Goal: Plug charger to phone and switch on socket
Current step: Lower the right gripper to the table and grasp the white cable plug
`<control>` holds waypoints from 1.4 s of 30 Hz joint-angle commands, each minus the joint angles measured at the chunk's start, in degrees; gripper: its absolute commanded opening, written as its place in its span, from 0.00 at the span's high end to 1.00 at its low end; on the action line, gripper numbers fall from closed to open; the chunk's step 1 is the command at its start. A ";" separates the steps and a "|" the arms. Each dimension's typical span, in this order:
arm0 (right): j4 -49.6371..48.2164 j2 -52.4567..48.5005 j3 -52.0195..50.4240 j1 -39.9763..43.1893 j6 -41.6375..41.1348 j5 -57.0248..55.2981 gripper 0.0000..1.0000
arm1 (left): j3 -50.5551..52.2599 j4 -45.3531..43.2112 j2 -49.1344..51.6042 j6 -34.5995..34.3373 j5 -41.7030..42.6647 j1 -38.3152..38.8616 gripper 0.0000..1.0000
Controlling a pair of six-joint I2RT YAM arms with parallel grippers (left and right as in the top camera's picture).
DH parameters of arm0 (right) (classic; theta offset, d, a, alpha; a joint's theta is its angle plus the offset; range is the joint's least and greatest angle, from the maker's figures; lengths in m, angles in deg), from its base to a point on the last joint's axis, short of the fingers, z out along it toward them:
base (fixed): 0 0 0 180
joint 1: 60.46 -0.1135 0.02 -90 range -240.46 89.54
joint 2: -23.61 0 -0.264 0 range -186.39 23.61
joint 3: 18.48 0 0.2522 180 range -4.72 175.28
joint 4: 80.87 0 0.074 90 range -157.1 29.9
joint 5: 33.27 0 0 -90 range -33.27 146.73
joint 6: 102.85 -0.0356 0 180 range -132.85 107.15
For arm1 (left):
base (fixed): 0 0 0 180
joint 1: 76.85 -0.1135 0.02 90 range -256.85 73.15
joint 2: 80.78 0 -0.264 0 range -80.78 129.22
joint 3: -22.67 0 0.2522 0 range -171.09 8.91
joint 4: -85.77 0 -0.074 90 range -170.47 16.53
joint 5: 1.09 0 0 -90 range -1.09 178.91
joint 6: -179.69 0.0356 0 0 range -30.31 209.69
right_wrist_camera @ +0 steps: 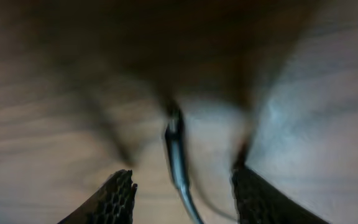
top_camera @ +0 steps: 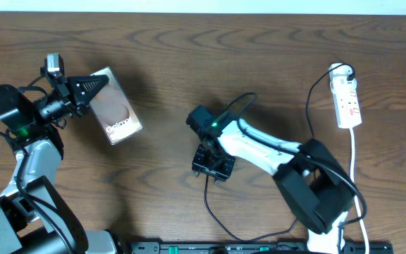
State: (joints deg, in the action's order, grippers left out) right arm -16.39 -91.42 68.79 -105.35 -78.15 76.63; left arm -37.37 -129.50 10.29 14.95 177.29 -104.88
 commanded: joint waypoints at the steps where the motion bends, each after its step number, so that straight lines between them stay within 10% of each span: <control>1: -0.79 -1.95 0.57 -0.70 0.02 -1.57 0.53 | -0.63 -0.37 -0.96 0.09 0.31 -0.20 0.93; 12: -1.20 -2.32 0.57 -0.52 0.24 -3.06 0.67 | -0.61 -0.37 -0.96 0.09 0.28 -0.20 0.92; 18: -1.27 -2.32 0.57 -0.42 0.28 -4.35 0.99 | -0.61 -0.37 -0.96 0.11 0.28 -0.20 0.93; 42: -1.09 -2.32 0.57 0.66 1.09 -8.11 0.82 | -0.61 -0.37 -0.96 0.52 0.28 -0.20 0.92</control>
State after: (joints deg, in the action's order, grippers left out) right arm -17.24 -91.81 69.58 -105.15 -77.54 73.87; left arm -37.37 -129.52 10.26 14.97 177.29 -104.88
